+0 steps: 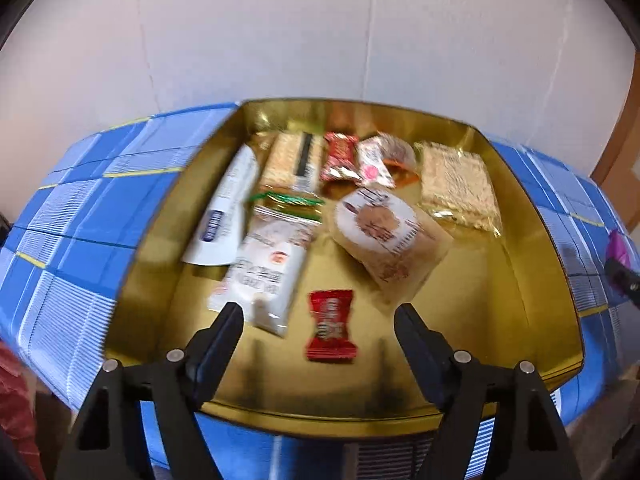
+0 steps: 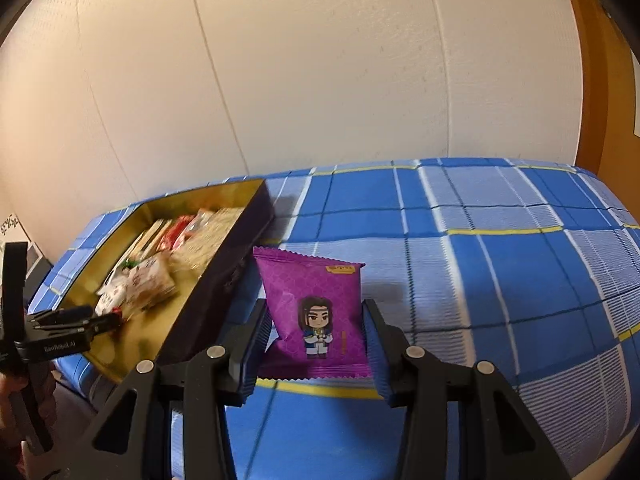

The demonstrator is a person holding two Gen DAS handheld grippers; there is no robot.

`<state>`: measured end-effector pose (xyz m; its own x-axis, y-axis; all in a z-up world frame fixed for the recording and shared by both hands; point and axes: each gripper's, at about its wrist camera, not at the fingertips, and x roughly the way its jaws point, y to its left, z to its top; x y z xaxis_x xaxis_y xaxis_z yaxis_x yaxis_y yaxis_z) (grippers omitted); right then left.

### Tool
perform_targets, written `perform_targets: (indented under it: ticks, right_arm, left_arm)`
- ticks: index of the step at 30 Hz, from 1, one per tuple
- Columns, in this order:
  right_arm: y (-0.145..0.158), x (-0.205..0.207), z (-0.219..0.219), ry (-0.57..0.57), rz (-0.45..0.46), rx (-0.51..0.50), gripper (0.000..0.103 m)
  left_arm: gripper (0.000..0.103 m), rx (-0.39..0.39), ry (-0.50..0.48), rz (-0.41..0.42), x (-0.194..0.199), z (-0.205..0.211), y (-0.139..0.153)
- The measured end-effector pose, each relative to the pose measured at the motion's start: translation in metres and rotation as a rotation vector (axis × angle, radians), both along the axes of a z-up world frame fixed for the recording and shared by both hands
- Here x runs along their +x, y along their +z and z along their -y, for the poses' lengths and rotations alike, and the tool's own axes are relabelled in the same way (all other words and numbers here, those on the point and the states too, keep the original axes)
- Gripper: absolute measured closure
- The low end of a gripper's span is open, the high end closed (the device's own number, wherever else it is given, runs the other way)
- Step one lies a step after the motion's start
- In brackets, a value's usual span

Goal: Organize snacks
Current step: 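Carry the purple pouch into the tray and open the right tool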

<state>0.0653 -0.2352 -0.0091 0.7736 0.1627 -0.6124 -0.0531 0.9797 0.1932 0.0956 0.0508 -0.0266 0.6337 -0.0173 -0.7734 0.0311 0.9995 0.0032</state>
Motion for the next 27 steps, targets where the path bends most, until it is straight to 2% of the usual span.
perform_targets:
  ticks: [4, 6, 8, 10, 13, 15, 18, 27]
  right_arm:
    - [0.002, -0.002, -0.017, 0.028, -0.036, 0.001, 0.057]
    - [0.006, -0.002, -0.028, 0.041, -0.042, -0.016, 0.057]
    - [0.014, -0.002, -0.04, 0.059, -0.045, -0.029, 0.057]
    - [0.02, 0.0, -0.051, 0.08, -0.044, -0.037, 0.057]
    - [0.028, 0.0, -0.071, 0.11, -0.035, -0.065, 0.057]
    - [0.032, 0.002, -0.085, 0.127, -0.038, -0.09, 0.057]
    - [0.035, 0.006, -0.106, 0.155, -0.053, -0.115, 0.057]
    - [0.029, 0.014, -0.16, 0.216, -0.111, -0.213, 0.057]
  left_arm:
    - [0.018, 0.043, 0.097, 0.049, -0.012, -0.021, 0.01]
    - [0.009, 0.053, 0.17, 0.094, -0.022, -0.035, 0.016]
    - [0.003, 0.053, 0.203, 0.132, -0.031, -0.045, 0.019]
    - [0.003, 0.067, 0.251, 0.168, -0.041, -0.056, 0.02]
    - [0.003, -0.005, 0.28, 0.196, -0.048, -0.071, 0.023]
    - [0.003, -0.024, 0.316, 0.214, -0.051, -0.079, 0.023]
    - [0.002, -0.071, 0.34, 0.2, -0.055, -0.087, 0.021]
    - [0.002, -0.042, 0.333, 0.197, -0.056, -0.087, 0.017]
